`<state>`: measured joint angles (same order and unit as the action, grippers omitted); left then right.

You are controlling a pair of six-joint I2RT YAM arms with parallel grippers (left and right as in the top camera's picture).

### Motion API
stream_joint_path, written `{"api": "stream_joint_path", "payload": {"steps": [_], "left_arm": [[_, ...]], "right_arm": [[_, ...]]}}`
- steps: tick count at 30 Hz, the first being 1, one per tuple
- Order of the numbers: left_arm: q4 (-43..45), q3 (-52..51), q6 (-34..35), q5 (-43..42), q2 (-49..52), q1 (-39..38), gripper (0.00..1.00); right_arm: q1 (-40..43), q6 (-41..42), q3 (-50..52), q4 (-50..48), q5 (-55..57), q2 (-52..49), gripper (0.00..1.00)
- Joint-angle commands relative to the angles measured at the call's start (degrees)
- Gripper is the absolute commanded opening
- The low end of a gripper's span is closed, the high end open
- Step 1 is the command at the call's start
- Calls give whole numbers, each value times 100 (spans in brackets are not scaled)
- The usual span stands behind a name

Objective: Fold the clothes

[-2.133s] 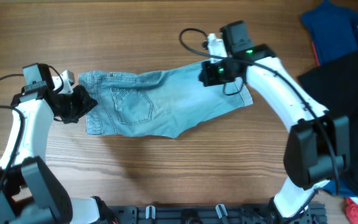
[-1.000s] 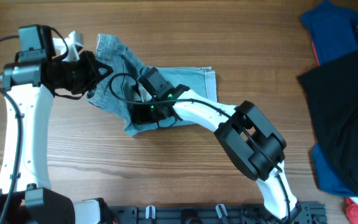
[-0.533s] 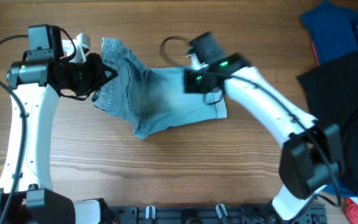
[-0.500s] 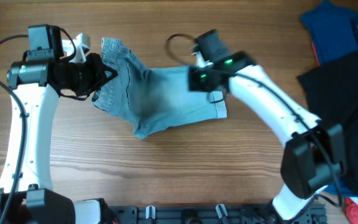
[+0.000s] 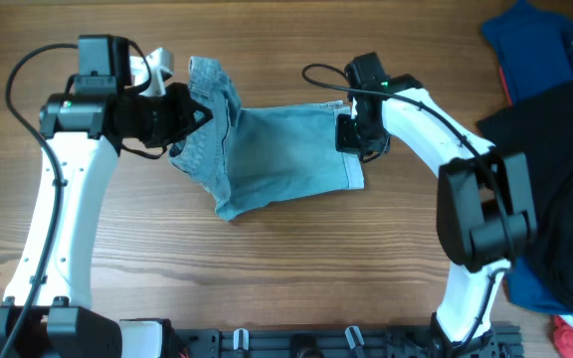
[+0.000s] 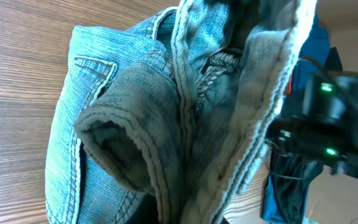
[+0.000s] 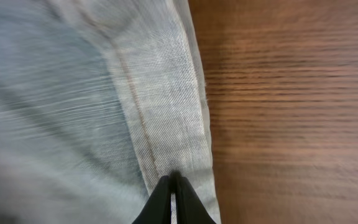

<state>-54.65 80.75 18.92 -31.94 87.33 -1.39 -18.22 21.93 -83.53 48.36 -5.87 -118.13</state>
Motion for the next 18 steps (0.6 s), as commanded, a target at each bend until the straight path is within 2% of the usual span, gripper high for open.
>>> {"api": "stream_joint_path", "payload": {"steps": [1,5,12,18], "left_arm": [[138,177,175,-94,2,-216,4],[345,177,433,-39,13,-505,4],[732,177,994,553,122,-1217,4],[833,177,1165,935,369,-1674,4]], "right_arm": [[-31,-92,74,-39,74,-313,4],[-35,-116,74,-85,-210,-472,4],[-199,-136,74,-122,-339,-522,4],[-407,-68,74,-76,-365,-522,4]]}}
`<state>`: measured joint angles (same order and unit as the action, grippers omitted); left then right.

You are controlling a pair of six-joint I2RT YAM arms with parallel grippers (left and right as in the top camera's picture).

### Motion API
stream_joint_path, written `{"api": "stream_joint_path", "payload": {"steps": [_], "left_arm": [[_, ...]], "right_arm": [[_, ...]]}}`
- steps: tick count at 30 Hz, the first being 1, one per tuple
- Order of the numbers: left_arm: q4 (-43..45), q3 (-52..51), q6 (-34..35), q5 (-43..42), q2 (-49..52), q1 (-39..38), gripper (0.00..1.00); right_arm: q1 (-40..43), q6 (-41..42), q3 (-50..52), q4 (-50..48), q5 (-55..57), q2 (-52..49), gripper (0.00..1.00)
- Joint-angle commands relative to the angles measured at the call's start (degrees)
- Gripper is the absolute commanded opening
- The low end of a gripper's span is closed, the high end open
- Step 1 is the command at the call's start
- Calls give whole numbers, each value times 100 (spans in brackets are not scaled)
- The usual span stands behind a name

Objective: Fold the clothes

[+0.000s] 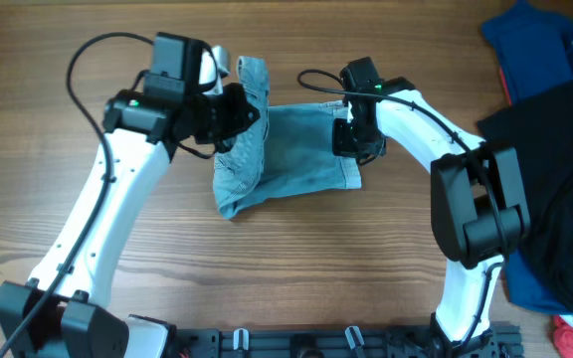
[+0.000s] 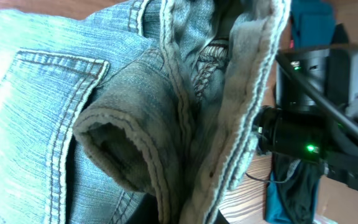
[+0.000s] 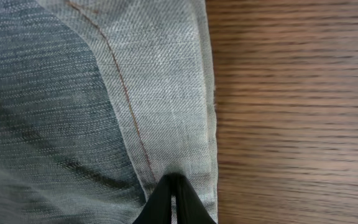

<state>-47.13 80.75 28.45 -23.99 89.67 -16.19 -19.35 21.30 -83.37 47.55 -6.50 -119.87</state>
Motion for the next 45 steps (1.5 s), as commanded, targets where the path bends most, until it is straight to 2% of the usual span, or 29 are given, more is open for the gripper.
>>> {"api": "stream_joint_path", "payload": {"steps": [1,10,11,13,14,15,16,17,23,25,29,32,35,37,39,40,41,43,45], "left_arm": [[101,177,219,138,210,-251,4],[225,177,380,140,466,-726,5],[245,177,380,140,472,-756,10],[273,177,380,138,479,-798,26],[286,177,378,136,479,-800,42],[291,177,376,136,479,-798,68],[317,177,374,136,476,-787,85],[376,177,374,133,472,-756,94],[647,179,328,96,201,-442,97],[616,177,31,140,166,-293,95],[214,177,-153,1287,245,-140,97],[48,177,-326,1469,302,-103,97],[-50,175,-326,1471,308,-90,97],[-96,175,-328,1473,308,-90,97],[-140,175,-424,1493,308,-90,96],[-181,175,-424,1530,308,-90,96],[-208,175,-424,1556,308,-90,96],[-267,175,-424,1598,313,-90,97],[-299,175,-426,1606,313,-90,97]], "right_arm": [[-348,20,59,2,-299,-348,4],[-555,142,59,-46,-299,-348,4],[-555,140,59,-31,-299,-348,4],[-555,140,59,-15,-299,-348,4],[-555,140,59,-13,-299,-348,4],[-555,138,59,-7,-299,-348,4],[-555,140,59,0,-299,-348,4],[-555,140,59,0,-299,-348,4],[-553,118,57,68,-249,-345,4],[-531,-11,15,114,-256,-299,4],[-492,-446,-212,413,-254,48,5],[-463,-487,-269,435,-256,448,9],[-455,-597,-269,481,-249,752,15],[-413,-564,-269,507,-258,820,24],[-348,-544,-269,439,-262,896,37],[-323,-579,-269,365,-358,922,52],[-297,-748,-269,254,-586,933,56],[-247,-1093,-267,153,-1023,931,57],[-232,-1086,-262,153,-1080,931,59]]}}
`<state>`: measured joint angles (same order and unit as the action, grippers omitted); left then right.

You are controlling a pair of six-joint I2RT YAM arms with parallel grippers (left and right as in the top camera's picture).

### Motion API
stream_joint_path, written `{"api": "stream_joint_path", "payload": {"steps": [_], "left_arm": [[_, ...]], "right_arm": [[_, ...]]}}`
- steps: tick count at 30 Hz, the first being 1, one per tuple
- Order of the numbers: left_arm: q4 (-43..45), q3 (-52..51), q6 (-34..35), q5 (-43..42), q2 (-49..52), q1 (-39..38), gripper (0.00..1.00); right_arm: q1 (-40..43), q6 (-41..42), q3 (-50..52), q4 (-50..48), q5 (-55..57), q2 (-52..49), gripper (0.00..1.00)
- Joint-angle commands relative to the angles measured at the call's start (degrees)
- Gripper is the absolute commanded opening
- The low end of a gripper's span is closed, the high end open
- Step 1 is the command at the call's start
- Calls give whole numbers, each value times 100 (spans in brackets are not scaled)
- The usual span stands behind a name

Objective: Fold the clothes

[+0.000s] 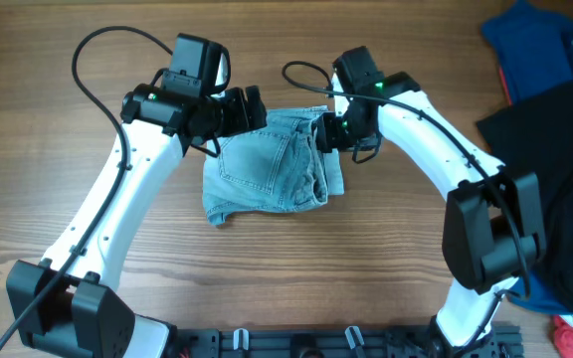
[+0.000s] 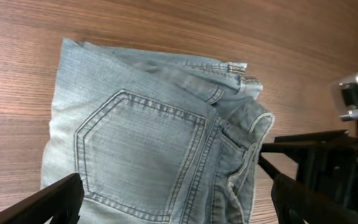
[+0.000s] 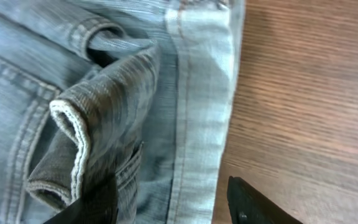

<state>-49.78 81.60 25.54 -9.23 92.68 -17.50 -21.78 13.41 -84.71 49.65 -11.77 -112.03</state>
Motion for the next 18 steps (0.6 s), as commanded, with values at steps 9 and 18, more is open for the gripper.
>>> {"api": "stream_joint_path", "payload": {"steps": [9,18], "left_arm": [[-70,90,-131,140,11,42,96],[-87,90,-131,140,11,42,95]], "right_arm": [[11,-649,-127,291,-1241,146,59],[11,-938,-127,835,-1340,146,61]]}}
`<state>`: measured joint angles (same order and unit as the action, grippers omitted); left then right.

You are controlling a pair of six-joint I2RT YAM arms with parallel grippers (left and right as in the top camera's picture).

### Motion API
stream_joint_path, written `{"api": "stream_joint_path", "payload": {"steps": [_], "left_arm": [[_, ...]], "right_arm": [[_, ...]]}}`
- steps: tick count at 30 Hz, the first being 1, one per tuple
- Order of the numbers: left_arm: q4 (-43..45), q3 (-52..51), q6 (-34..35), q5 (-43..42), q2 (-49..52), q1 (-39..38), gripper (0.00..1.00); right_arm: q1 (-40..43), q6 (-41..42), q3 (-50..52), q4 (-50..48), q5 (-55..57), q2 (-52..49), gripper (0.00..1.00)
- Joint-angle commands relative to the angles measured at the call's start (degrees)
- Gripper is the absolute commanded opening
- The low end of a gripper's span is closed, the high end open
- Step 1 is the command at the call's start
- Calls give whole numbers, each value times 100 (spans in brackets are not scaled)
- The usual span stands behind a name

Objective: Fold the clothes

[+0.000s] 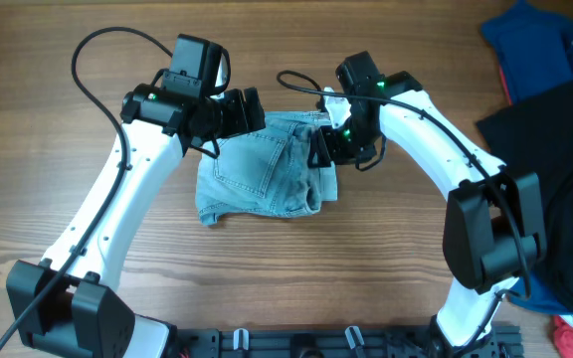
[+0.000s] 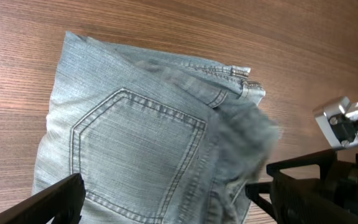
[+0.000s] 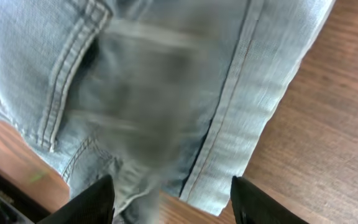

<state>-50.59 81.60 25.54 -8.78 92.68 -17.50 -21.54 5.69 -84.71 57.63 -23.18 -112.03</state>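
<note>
The light blue denim shorts (image 1: 259,175) lie folded in half at the table's middle, back pocket (image 2: 135,146) facing up. My left gripper (image 1: 245,109) hovers open over their far edge; in its wrist view the gripper (image 2: 179,211) has its fingers spread wide over the denim. At the folded right end, my right gripper (image 1: 328,147) stands open. The right wrist view shows that gripper (image 3: 176,208) above the pale hem (image 3: 260,112) and a blurred fold of waistband, holding nothing.
A heap of black clothes (image 1: 550,159) and blue clothes (image 1: 530,40) fills the right edge of the wooden table (image 1: 267,278). Something red lies at the bottom right corner. The arms' cables loop above the shorts.
The folded shorts have shifted slightly toward the front left. My right gripper has moved a little toward the front along their right end. Both grippers are still open.
First the shorts lay spread out, my left gripper shut on the waistband at the left and my right shut on the hem at the right. Then the left had the waistband further right. Later both were open and the shorts lay folded, as now.
</note>
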Motion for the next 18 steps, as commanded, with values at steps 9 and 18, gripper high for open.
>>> {"api": "stream_joint_path", "payload": {"steps": [9,18], "left_arm": [[-33,90,-131,94,11,42,93],[-118,90,-131,94,11,42,93]], "right_arm": [[-15,120,44,-348,223,87,63],[-35,1084,85,-273,1005,76,63]]}}
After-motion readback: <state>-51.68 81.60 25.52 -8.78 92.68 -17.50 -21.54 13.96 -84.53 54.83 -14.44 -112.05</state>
